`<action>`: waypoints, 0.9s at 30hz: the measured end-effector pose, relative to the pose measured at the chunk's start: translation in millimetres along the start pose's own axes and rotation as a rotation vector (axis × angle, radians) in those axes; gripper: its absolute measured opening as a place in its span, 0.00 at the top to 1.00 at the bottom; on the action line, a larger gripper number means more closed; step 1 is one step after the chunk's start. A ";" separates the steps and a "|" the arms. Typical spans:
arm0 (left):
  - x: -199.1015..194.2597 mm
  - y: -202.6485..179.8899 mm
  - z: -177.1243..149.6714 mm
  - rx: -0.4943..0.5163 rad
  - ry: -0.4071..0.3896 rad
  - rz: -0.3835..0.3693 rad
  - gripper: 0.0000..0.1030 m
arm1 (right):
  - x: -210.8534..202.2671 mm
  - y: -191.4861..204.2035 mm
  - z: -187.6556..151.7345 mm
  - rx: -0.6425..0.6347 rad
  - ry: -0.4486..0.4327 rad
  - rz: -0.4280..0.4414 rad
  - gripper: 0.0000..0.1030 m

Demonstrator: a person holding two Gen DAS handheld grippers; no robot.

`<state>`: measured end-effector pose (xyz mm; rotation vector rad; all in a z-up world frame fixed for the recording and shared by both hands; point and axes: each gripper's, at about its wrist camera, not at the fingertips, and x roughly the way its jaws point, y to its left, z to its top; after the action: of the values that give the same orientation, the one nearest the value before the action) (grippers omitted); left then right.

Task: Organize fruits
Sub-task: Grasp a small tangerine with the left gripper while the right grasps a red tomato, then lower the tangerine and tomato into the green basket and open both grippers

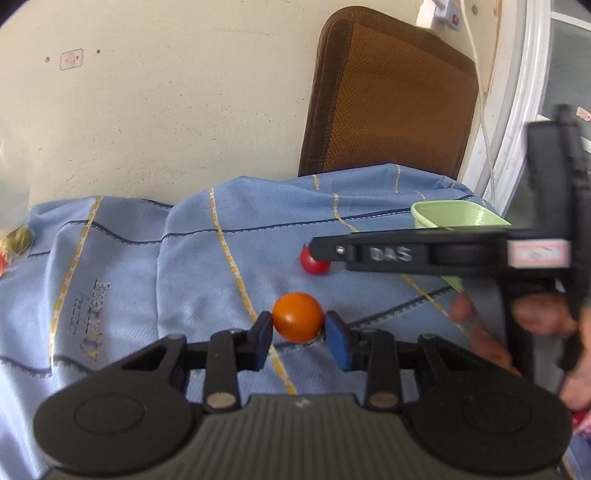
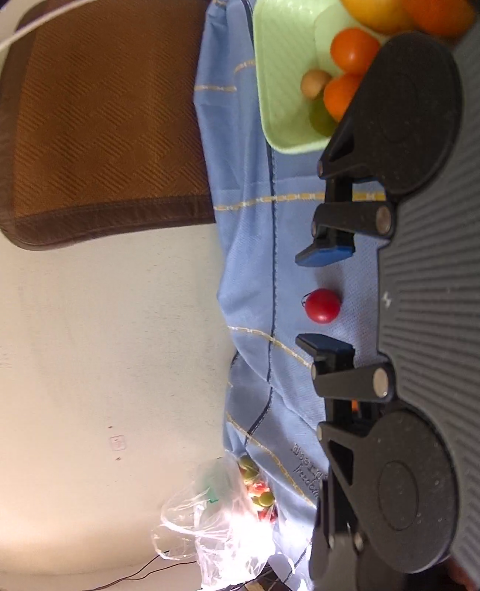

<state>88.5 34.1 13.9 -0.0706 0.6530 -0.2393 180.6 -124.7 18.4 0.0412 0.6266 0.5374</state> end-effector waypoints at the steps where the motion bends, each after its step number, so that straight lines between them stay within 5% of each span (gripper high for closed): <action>1: -5.2 0.1 -4.8 -0.009 0.000 -0.005 0.70 | 10.9 -0.2 0.2 0.005 0.027 -0.003 0.59; 5: -14.5 0.6 -20.8 -0.048 0.017 -0.007 0.70 | 36.8 0.2 -1.0 -0.009 0.086 -0.007 0.61; 6: -15.2 0.4 -23.8 -0.053 0.022 -0.003 0.70 | 35.4 1.1 -0.4 -0.016 0.092 0.002 0.72; 7: -15.8 -0.1 -25.7 -0.056 0.026 -0.002 0.70 | 31.5 1.4 -0.9 -0.016 0.092 0.005 0.72; 14: -26.7 -24.0 -29.7 -0.022 0.009 -0.080 0.70 | -56.3 -7.7 -40.9 -0.012 0.031 0.032 0.72; 21: -28.2 -69.3 -40.5 0.056 0.028 -0.171 0.69 | -144.3 -5.1 -101.6 -0.101 -0.067 -0.136 0.72; 27: -24.8 -90.5 -49.7 0.119 0.038 -0.135 0.68 | -150.5 -11.4 -121.1 -0.105 -0.038 -0.184 0.71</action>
<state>21.3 -47.2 1.9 0.0040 0.6710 -0.4099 15.1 -223.2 -0.1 -0.1040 0.5579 0.3902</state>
